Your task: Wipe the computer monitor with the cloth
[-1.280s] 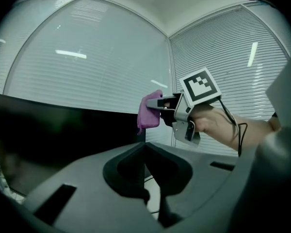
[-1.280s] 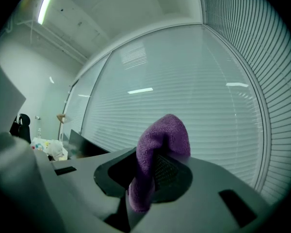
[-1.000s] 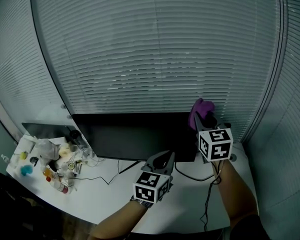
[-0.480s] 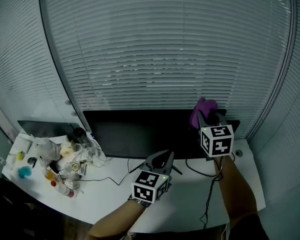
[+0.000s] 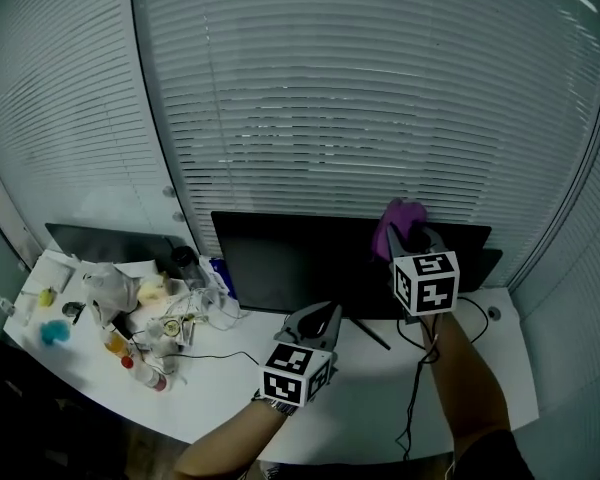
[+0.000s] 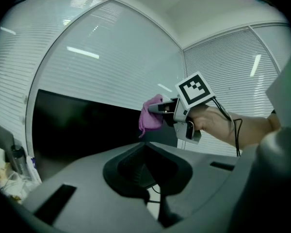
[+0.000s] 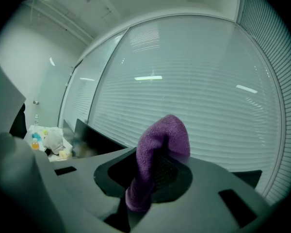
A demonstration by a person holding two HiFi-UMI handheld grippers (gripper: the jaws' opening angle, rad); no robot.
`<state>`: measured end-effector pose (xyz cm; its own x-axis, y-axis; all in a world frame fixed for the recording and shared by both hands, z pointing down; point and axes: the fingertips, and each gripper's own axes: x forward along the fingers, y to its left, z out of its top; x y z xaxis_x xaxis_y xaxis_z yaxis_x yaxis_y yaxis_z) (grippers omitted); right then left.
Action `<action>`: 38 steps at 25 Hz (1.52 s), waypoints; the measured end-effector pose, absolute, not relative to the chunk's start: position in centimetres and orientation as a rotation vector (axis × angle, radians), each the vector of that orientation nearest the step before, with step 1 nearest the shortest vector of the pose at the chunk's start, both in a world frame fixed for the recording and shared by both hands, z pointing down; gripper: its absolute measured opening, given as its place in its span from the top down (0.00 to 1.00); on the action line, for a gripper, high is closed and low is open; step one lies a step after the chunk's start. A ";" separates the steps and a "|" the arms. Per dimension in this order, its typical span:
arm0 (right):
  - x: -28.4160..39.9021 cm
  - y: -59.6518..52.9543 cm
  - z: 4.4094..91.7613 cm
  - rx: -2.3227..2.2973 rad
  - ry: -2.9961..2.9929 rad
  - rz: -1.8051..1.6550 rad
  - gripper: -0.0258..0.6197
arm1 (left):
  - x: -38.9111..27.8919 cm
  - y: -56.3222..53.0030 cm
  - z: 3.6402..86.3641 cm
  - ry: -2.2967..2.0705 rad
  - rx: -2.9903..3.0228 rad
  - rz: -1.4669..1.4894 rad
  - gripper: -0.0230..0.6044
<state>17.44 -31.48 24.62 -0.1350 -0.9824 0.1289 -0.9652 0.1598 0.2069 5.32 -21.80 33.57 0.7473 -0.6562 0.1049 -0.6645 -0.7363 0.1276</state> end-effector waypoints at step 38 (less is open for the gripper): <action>-15.5 -38.7 26.2 1.583 -2.406 -0.150 0.84 | -21.9 -25.6 35.6 -1.327 2.649 0.028 0.95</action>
